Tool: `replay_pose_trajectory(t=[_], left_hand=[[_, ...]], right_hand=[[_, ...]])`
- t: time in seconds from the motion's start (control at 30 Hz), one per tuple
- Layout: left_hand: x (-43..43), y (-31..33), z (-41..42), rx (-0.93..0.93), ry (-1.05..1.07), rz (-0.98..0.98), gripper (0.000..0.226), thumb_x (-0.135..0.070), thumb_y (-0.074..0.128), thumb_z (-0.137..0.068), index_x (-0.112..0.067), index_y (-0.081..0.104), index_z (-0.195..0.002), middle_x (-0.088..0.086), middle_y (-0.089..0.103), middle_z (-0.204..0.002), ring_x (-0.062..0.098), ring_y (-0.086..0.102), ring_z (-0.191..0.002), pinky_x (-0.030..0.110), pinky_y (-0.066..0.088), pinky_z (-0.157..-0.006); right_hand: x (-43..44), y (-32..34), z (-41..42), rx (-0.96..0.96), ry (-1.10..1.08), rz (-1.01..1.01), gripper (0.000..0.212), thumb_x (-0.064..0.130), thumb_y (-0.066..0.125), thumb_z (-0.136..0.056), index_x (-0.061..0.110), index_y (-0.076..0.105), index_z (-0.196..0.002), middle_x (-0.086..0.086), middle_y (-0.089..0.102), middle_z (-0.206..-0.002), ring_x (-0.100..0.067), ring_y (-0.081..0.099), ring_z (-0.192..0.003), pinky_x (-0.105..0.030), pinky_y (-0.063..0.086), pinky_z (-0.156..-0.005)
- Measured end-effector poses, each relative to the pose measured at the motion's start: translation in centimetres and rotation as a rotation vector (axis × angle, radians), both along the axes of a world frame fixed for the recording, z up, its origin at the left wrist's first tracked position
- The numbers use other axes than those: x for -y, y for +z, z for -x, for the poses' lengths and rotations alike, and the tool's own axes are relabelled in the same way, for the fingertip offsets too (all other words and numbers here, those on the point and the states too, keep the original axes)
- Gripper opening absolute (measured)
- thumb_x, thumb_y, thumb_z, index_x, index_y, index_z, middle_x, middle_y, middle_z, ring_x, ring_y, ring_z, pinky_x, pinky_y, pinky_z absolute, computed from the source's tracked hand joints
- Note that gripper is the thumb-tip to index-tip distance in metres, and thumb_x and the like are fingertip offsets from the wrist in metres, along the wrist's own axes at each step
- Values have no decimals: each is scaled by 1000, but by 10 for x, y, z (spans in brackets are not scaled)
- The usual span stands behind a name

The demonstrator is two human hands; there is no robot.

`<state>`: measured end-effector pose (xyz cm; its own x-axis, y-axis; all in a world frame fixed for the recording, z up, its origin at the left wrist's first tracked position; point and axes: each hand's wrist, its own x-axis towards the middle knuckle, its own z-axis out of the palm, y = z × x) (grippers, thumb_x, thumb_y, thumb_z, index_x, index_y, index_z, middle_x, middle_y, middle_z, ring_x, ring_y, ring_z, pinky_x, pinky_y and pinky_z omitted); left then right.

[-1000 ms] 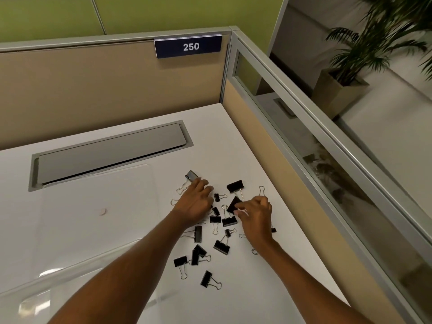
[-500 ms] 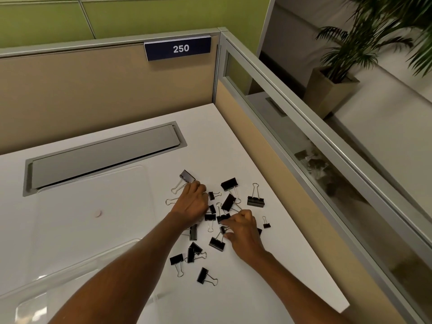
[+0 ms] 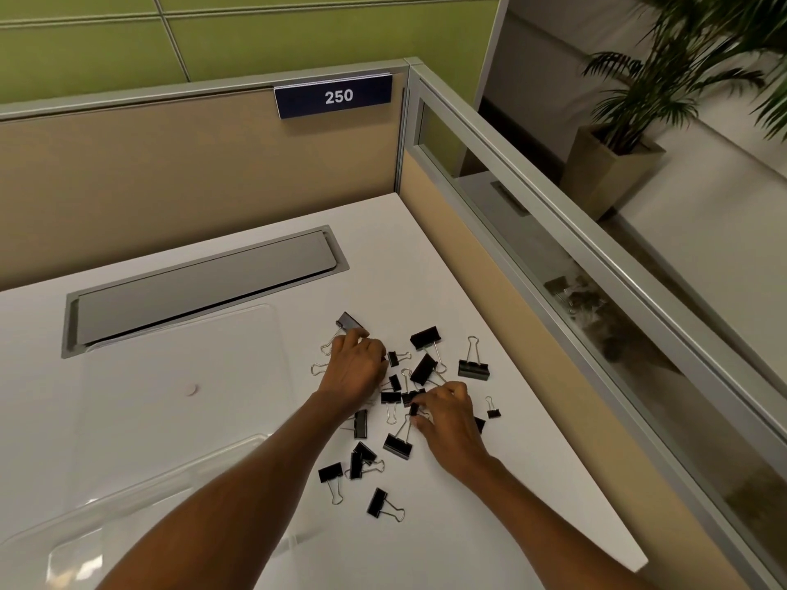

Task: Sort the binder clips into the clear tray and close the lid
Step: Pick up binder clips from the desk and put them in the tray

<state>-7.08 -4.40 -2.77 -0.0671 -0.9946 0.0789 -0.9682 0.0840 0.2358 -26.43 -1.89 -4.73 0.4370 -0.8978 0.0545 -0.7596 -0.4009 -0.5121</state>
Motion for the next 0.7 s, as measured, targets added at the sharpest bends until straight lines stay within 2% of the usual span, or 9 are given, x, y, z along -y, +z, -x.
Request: replay_pose_trajectory(t=[0.07,0.17,0.33,0.4,0.47,0.5,0.57,0.63,0.7], left_hand=[[0,0,3,-51,28,5,21,-25,53,-91,-7,61,-97,13,65,-100,32,46,-114,45,34,-90],[-2,1,7,-164,74,4,20,-25,56,-91,-6,60,-98,13,62,-97,32,49,-103,43,35,-85],[-11,5,13,-349,137,-28,13,-9,48,-93,-1,54,-101,16,55,-99,30,46,-98,34,40,-76],[-16,5,12,-407,165,-39,21,-3,52,-91,0,54,-111,16,54,-103,20,49,-95,19,39,-70],[-22,7,8,-429,173,-51,28,8,60,-83,2,59,-110,17,61,-95,11,57,-79,8,37,-61],[-24,7,5,-430,175,-45,24,11,64,-78,2,64,-101,16,65,-86,12,61,-71,8,39,-60],[-29,9,-2,-447,181,20,9,7,67,-77,2,69,-84,13,66,-71,19,62,-64,24,49,-58],[-38,12,-13,-455,177,70,5,-2,66,-81,-2,69,-77,9,65,-65,20,60,-63,37,51,-59],[-50,18,-23,-483,198,94,6,-7,67,-82,-7,70,-78,5,64,-65,18,59,-64,39,52,-60]], right_hand=[[-1,7,-1,110,-101,-102,27,16,72,-82,12,65,-107,4,49,-99,-14,49,-101,-18,45,-86],[0,17,-4,234,-240,-239,23,16,70,-84,17,59,-104,5,46,-99,-9,54,-89,-3,39,-73],[10,35,-13,562,-421,-481,17,3,67,-84,16,56,-83,-2,63,-74,-11,62,-70,-10,45,-58],[12,40,-18,627,-435,-527,19,4,67,-84,19,57,-81,-4,66,-73,-17,67,-70,-15,45,-57],[12,45,-22,701,-423,-574,17,2,66,-84,18,60,-85,-5,65,-73,-18,69,-70,-15,46,-55],[11,48,-25,739,-405,-593,16,0,65,-85,15,62,-90,-6,64,-72,-19,68,-70,-14,46,-55],[10,54,-31,779,-369,-619,18,-1,63,-85,13,64,-96,-9,65,-74,-19,67,-71,-14,46,-55],[7,60,-39,790,-344,-642,17,0,63,-86,13,65,-96,-12,68,-82,-18,68,-73,-15,47,-56],[1,66,-49,804,-326,-665,13,2,63,-87,14,66,-92,-12,69,-86,-19,69,-76,-18,48,-57]])
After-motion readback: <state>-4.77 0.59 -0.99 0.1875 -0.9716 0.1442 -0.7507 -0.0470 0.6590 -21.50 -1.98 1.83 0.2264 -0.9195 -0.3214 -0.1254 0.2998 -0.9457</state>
